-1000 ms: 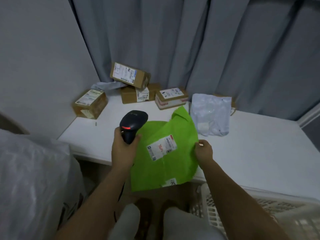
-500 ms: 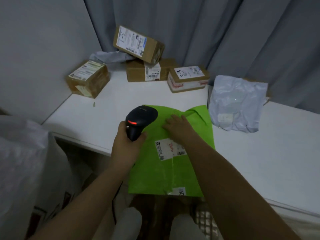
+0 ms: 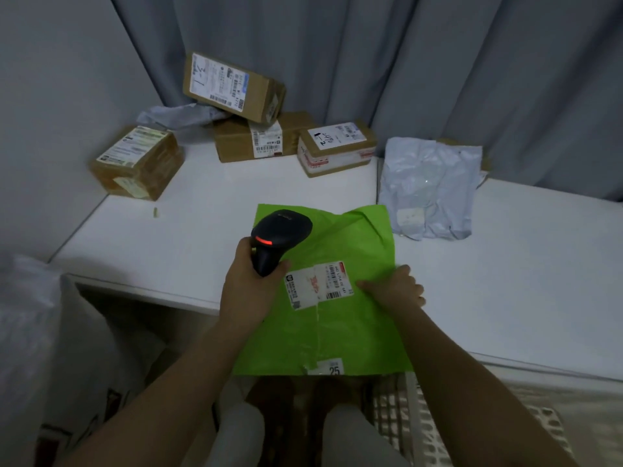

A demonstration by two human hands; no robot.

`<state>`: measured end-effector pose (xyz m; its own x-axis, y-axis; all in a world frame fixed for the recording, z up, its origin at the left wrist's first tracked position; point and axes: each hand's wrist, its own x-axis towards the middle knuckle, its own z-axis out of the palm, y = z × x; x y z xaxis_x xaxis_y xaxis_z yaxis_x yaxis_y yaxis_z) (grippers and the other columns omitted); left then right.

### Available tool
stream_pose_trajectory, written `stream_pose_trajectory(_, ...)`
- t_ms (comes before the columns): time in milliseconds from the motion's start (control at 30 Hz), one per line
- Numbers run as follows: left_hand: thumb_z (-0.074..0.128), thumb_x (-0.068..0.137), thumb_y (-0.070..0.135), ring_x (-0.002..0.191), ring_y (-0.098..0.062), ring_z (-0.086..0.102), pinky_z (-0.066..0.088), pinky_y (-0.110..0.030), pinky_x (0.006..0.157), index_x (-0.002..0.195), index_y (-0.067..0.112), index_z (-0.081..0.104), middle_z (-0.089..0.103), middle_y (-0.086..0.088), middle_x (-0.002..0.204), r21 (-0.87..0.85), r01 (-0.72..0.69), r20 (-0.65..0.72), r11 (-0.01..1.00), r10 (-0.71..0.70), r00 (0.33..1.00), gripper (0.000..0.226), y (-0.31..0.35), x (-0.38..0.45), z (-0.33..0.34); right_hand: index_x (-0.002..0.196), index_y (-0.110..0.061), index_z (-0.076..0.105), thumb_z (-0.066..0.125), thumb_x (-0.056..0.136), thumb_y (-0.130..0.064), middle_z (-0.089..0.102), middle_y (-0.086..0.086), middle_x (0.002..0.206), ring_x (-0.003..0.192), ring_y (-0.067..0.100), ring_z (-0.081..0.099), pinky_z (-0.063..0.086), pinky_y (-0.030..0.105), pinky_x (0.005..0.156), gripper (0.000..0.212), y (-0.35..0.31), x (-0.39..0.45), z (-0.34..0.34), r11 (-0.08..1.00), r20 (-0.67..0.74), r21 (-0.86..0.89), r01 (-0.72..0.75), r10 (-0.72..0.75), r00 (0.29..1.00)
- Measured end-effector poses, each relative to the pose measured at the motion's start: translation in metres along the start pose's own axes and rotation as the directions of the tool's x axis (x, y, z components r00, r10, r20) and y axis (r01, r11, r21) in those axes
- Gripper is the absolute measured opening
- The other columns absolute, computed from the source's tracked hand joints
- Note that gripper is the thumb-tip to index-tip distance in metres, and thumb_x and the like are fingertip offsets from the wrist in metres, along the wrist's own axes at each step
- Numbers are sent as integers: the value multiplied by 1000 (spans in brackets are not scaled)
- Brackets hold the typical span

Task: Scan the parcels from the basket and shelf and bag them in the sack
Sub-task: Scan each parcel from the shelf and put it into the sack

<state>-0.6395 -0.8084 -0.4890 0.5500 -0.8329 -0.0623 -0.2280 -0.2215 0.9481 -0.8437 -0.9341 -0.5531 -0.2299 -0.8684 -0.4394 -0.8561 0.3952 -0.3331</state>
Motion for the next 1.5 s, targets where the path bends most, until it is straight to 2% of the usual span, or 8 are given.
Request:
stream_pose_trajectory(133, 73, 83, 18, 75, -9, 57, 42, -25, 63, 106, 22, 48, 57, 11, 88, 35, -34, 32, 999, 33, 999, 34, 10, -10, -4, 115, -8, 60, 70, 83, -33, 59, 17, 121, 110, 33, 55, 43, 35, 83, 42, -6, -9, 0, 983, 23, 78, 168, -170, 985)
stream_pose_trajectory(233, 73, 82, 17, 76, -5, 56, 42, -25, 63, 105, 22, 49, 57, 12, 88, 57, -75, 30, 996, 73, 997, 34, 18, -17, -13, 100, -6, 67, 63, 90, -19, 67, 15, 106, 96, 29, 61, 38, 27, 70, 17, -14, -21, -26, 926, -14, 181, 331, -334, 942)
stream_pose_trajectory(467, 74, 81, 15, 76, -4, 55, 38, -15, 63, 103, 20, 49, 57, 13, 87, 63, -153, -23, 986, 155, 988, 33, 63, -59, -37, 92, -12, 68, 65, 91, -24, 61, 9, 87, 92, 29, 60, 33, 29, 68, 13, -42, -76, -128, 776, -81, -5, 630, -628, 774)
stream_pose_trajectory(667, 73, 83, 20, 81, -4, 57, 43, -23, 65, 104, 20, 49, 59, 13, 89, 79, -274, -40, 959, 277, 960, 32, 116, -113, -77, 118, -12, 67, 64, 93, -27, 65, 12, 117, 109, 28, 58, 33, 25, 76, 30, -58, -155, -214, 639, 23, -190, 746, -756, 654)
stream_pose_trajectory(800, 73, 82, 21, 79, -13, 57, 41, -24, 63, 104, 26, 49, 59, 16, 86, 112, -306, -69, 945, 315, 947, 32, 145, -152, -102, 113, -9, 63, 55, 98, -27, 63, 13, 107, 105, 29, 59, 34, 27, 74, 25, -67, -216, -260, 594, 31, -297, 748, -776, 629)
stream_pose_trajectory(933, 72, 81, 22, 83, -20, 57, 41, -32, 66, 99, 32, 47, 59, 14, 86, 136, -342, -70, 930, 354, 933, 33, 160, -187, -118, 120, -4, 60, 48, 102, -29, 61, 20, 123, 113, 34, 56, 43, 34, 88, 33, -72, -268, -290, 565, -37, -390, 727, -798, 601)
stream_pose_trajectory(1400, 71, 83, 22, 90, -25, 59, 49, -40, 75, 108, 23, 50, 59, 9, 93, 179, -432, -77, 884, 450, 890, 32, 186, -244, -147, 116, -5, 64, 50, 101, -30, 65, 15, 113, 93, 25, 56, 41, 30, 82, 32, -71, -348, -331, 546, -68, -355, 759, -824, 562)
stream_pose_trajectory(1500, 71, 83, 25, 95, -26, 59, 48, -39, 76, 113, 22, 50, 60, 8, 98, 183, -429, -70, 884, 447, 892, 36, 192, -247, -147, 120, -6, 63, 51, 100, -30, 64, 16, 119, 102, 28, 58, 40, 29, 84, 34, -72, -353, -334, 550, -82, -357, 755, -824, 561)
